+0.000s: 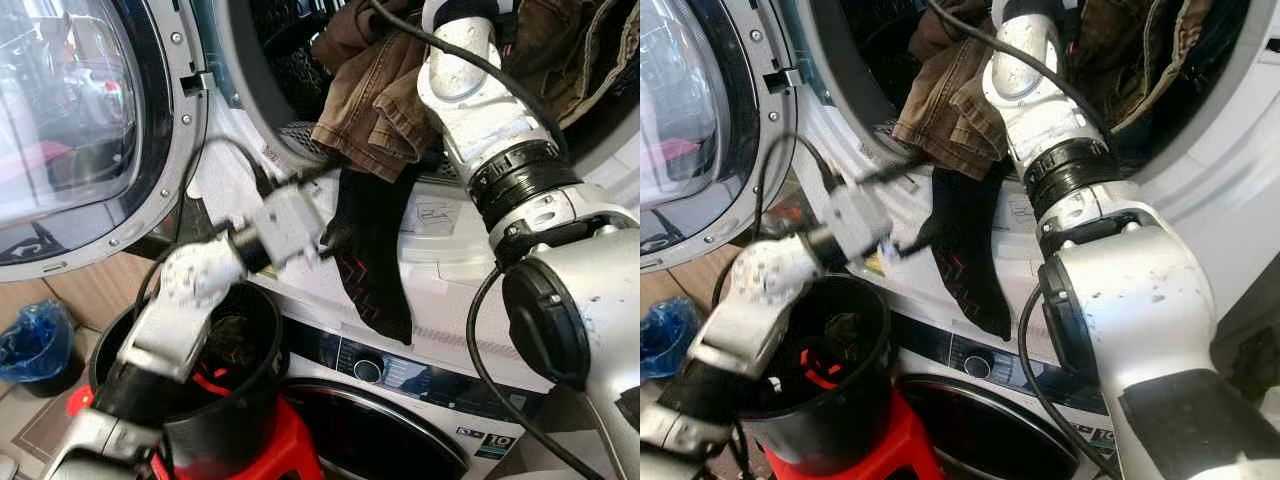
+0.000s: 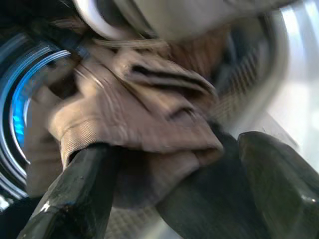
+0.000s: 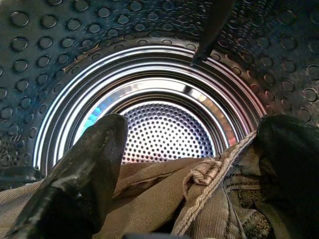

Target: Clothes washing

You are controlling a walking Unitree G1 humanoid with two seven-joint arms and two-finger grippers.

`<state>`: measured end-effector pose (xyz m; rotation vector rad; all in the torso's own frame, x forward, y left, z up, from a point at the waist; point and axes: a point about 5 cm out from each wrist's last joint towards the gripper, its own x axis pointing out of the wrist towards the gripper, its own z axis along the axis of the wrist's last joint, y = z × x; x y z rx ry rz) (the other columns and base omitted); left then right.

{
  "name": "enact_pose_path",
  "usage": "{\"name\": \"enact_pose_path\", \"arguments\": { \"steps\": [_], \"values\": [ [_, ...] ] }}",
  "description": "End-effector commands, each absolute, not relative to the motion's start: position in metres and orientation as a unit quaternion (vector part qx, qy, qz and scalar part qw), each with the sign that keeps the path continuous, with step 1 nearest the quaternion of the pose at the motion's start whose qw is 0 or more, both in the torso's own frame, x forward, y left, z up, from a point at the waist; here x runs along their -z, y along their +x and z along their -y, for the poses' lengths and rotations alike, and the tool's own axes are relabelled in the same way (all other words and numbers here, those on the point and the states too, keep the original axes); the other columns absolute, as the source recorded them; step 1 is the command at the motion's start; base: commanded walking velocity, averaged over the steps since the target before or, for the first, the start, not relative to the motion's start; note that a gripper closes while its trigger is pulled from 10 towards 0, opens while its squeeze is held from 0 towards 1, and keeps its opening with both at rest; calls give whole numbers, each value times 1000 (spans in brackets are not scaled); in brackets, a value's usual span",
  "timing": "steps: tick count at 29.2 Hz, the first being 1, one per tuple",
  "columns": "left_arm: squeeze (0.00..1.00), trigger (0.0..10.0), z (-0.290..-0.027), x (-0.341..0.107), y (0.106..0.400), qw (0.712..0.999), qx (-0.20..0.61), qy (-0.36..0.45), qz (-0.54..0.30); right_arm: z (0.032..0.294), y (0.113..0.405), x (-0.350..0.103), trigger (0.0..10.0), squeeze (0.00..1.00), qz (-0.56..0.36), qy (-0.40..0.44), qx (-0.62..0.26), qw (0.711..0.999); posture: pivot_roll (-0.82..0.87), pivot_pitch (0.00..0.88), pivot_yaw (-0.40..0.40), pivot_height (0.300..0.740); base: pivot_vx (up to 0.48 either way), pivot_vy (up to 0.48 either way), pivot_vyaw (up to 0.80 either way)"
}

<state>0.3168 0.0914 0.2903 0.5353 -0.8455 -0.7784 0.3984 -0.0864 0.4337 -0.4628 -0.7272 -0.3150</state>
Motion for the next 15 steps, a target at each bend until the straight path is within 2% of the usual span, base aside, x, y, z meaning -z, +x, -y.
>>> {"name": "enact_pose_path", "arguments": {
  "steps": [1,15],
  "values": [
    [0,10000,-94,-298,320,804,357,234,414,96,399,-433,10000,0,351,-210,167,897,78,0,98,740,0,0,0],
    [0,10000,-96,-308,348,804,328,267,419,113,397,-438,10000,0,368,-138,135,910,21,1,111,740,0,0,0]
  ]
}}
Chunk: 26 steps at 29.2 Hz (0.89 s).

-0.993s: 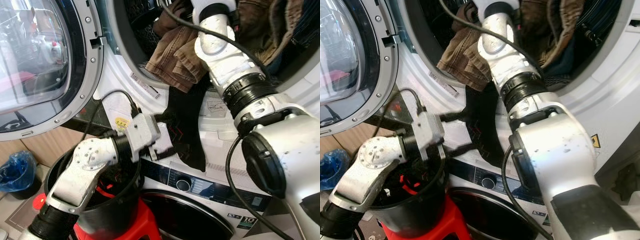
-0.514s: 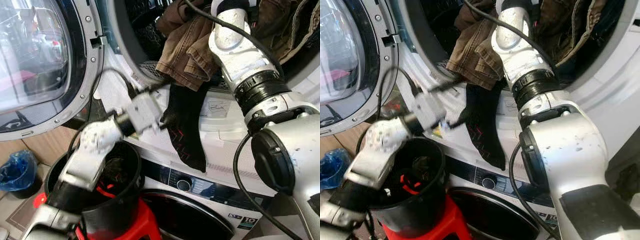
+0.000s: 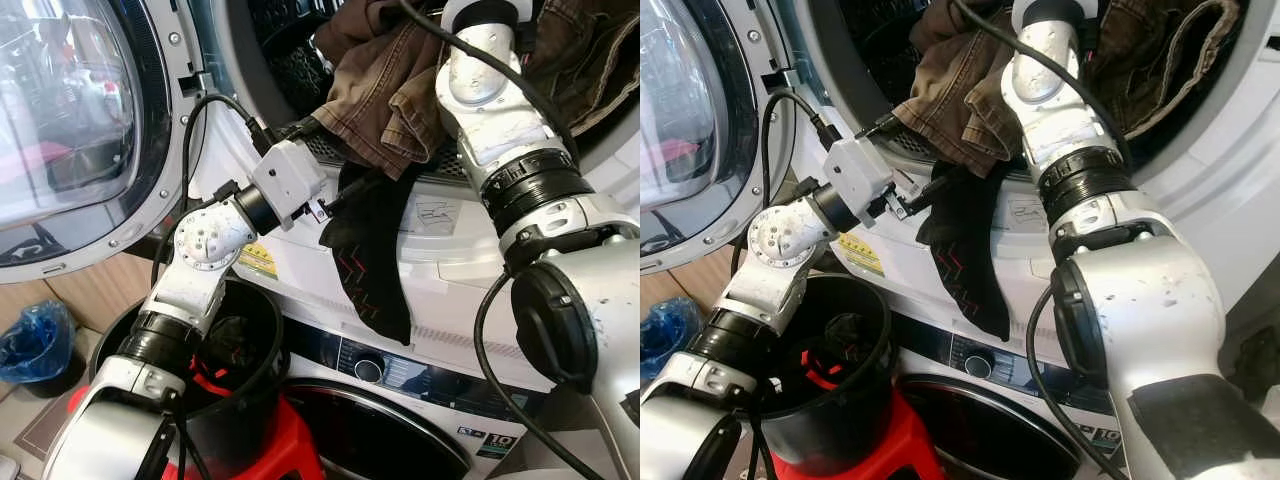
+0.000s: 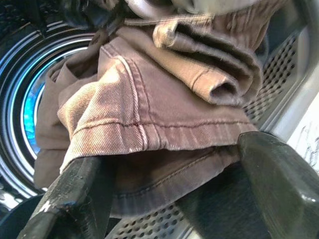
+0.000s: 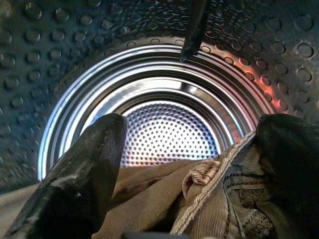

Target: Clothes washing

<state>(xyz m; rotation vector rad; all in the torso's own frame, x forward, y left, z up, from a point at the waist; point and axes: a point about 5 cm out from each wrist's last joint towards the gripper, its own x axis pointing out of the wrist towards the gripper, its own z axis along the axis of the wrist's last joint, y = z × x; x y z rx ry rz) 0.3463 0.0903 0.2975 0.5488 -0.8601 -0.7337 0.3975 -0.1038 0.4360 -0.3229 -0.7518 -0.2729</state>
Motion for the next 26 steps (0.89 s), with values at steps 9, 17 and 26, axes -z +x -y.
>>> {"name": "enact_pose_path", "arguments": {
  "steps": [9,17,26],
  "values": [
    [0,10000,-97,-314,351,802,320,248,440,102,394,-437,10000,0,376,-13,-14,926,-3,0,111,740,0,0,0],
    [0,10000,-89,-319,354,793,320,236,461,101,381,-446,10000,0,412,80,-133,898,-19,0,116,740,0,0,0],
    [0,10000,-86,-323,356,792,314,233,469,112,358,-457,10000,0,452,126,-222,854,-38,10,120,740,0,0,0]
  ]
}}
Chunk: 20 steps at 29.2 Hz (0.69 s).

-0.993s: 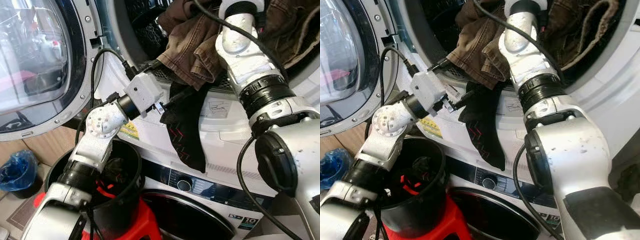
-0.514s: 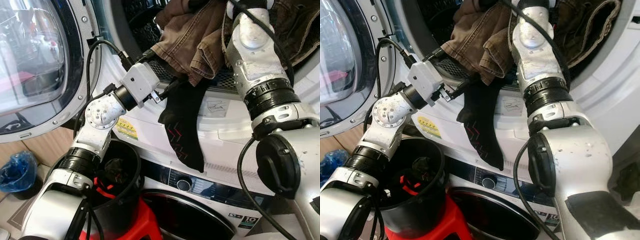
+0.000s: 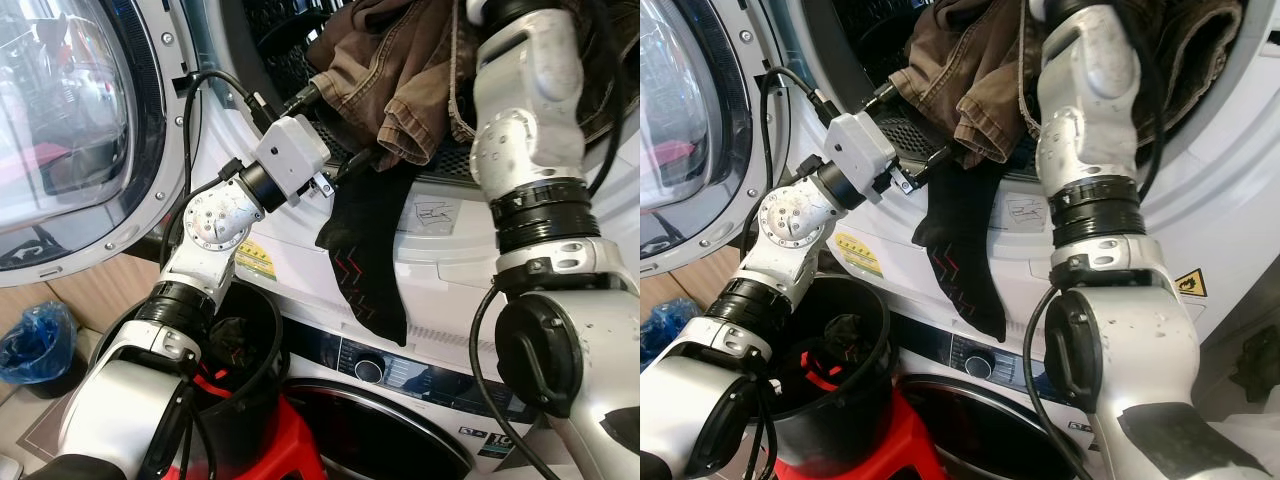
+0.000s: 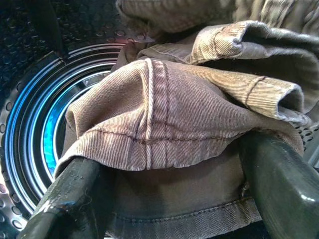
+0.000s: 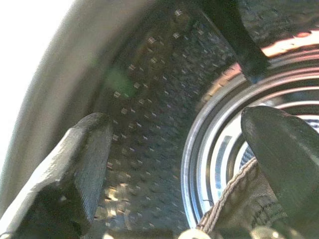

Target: Clothes washing

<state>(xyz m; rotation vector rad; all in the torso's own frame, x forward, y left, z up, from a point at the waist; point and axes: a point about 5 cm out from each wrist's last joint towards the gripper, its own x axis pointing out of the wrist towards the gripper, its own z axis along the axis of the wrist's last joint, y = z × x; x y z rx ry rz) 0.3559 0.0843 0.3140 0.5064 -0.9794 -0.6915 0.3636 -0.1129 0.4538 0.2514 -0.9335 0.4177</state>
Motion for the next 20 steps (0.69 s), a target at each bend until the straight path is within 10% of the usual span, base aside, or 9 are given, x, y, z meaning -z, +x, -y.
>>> {"name": "enact_pose_path", "arguments": {
  "steps": [1,20],
  "values": [
    [0,10000,-85,-323,356,792,313,233,470,112,356,-455,10000,0,453,127,-233,851,-38,11,120,740,0,0,0],
    [0,10000,-79,-319,360,793,320,223,468,105,263,-391,10000,0,432,102,-553,705,-72,13,134,740,0,0,0]
  ]
}}
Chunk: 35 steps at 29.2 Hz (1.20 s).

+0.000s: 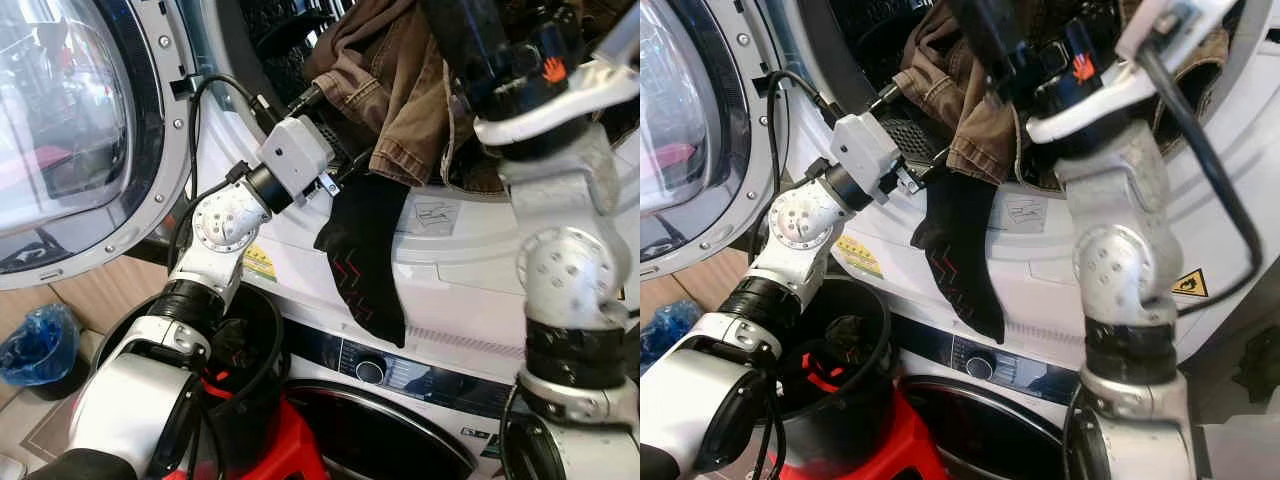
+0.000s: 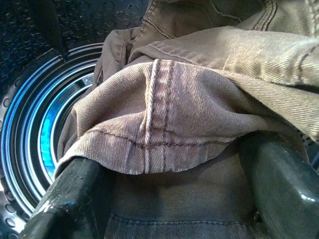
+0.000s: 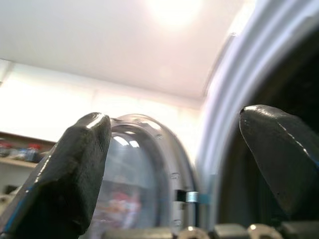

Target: Clothes washing

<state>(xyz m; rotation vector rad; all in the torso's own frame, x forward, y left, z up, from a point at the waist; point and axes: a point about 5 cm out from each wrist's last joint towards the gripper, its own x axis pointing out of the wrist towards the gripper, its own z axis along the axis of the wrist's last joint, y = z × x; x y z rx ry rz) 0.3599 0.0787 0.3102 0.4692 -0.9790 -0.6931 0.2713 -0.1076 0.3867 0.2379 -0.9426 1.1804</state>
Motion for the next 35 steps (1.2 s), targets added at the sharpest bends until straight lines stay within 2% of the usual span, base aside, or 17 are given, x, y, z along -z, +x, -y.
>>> {"name": "enact_pose_path", "arguments": {
  "steps": [1,2,3,5,15,17,23,29,32,35],
  "values": [
    [0,10000,-79,-319,360,793,320,223,468,107,262,-388,10000,0,428,94,-557,706,-71,14,133,740,0,0,0],
    [0,10000,-79,-319,360,793,320,223,468,108,262,-386,10000,0,426,88,-557,708,-71,14,133,740,0,0,0],
    [0,10000,-79,-318,360,793,320,224,467,109,264,-381,10000,0,411,69,-552,722,-71,16,133,740,0,0,0],
    [0,10000,-79,-318,360,793,320,224,467,109,265,-379,10000,0,405,64,-551,727,-71,16,133,740,0,0,0],
    [0,10000,-81,-320,360,792,317,226,470,115,277,-338,10000,0,300,-125,-547,771,-59,10,128,740,0,0,0],
    [0,10000,-81,-321,360,792,317,225,471,117,279,-334,10000,0,289,-139,-542,777,-57,11,129,740,0,0,0],
    [0,10000,-81,-320,360,791,318,225,471,126,280,-327,10000,0,266,-180,-539,779,-58,11,129,740,0,0,0],
    [0,10000,-80,-320,359,790,320,223,472,147,285,-322,10000,0,242,-223,-510,795,-57,7,126,740,0,0,0],
    [0,10000,-79,-320,359,789,322,223,473,160,288,-315,10000,0,211,-272,-491,800,-54,5,127,740,0,0,0],
    [0,10000,-79,-320,359,789,322,224,473,162,288,-311,10000,0,194,-283,-496,798,-54,4,127,740,0,0,0]
  ]
}}
